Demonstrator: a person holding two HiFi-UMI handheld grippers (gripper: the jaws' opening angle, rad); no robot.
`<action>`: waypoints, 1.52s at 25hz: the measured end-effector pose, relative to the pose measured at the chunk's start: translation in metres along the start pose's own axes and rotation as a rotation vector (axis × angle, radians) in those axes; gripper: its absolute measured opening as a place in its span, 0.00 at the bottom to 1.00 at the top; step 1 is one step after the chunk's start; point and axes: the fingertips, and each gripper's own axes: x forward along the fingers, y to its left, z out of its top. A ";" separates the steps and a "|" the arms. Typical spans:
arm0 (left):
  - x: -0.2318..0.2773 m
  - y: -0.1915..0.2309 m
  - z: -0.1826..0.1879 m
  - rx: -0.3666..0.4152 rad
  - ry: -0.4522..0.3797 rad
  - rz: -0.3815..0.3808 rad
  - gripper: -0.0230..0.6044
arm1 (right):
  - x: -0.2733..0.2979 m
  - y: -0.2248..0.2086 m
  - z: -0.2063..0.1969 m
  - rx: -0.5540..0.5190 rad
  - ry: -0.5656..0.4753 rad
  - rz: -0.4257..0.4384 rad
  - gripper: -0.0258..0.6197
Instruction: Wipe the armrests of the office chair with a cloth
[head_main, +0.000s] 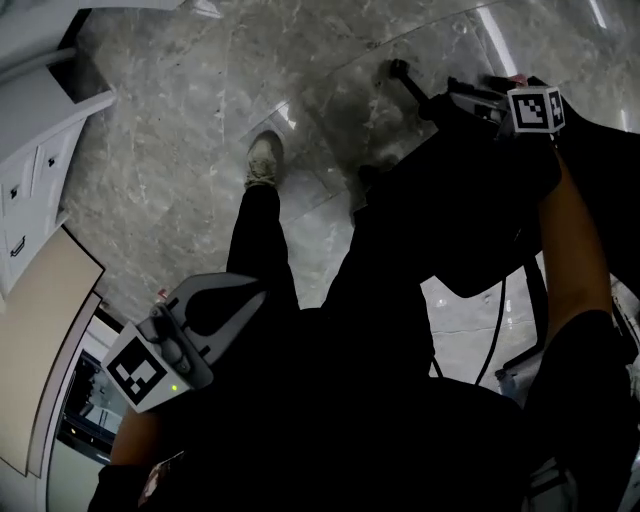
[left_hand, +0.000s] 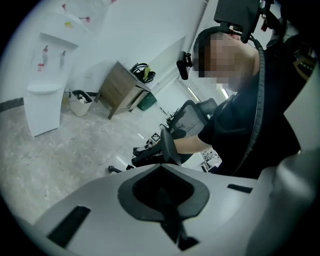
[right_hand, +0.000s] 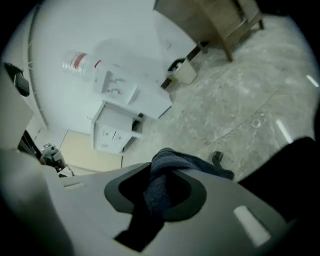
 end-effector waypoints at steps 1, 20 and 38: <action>0.004 -0.005 0.006 0.010 0.005 -0.002 0.03 | -0.013 -0.002 -0.001 0.035 -0.094 -0.051 0.15; 0.068 -0.099 0.088 0.288 0.151 -0.060 0.03 | -0.115 0.103 -0.067 0.782 -1.185 0.660 0.14; 0.076 -0.128 0.086 0.399 0.215 -0.137 0.03 | -0.079 0.243 -0.150 0.737 -0.903 1.108 0.13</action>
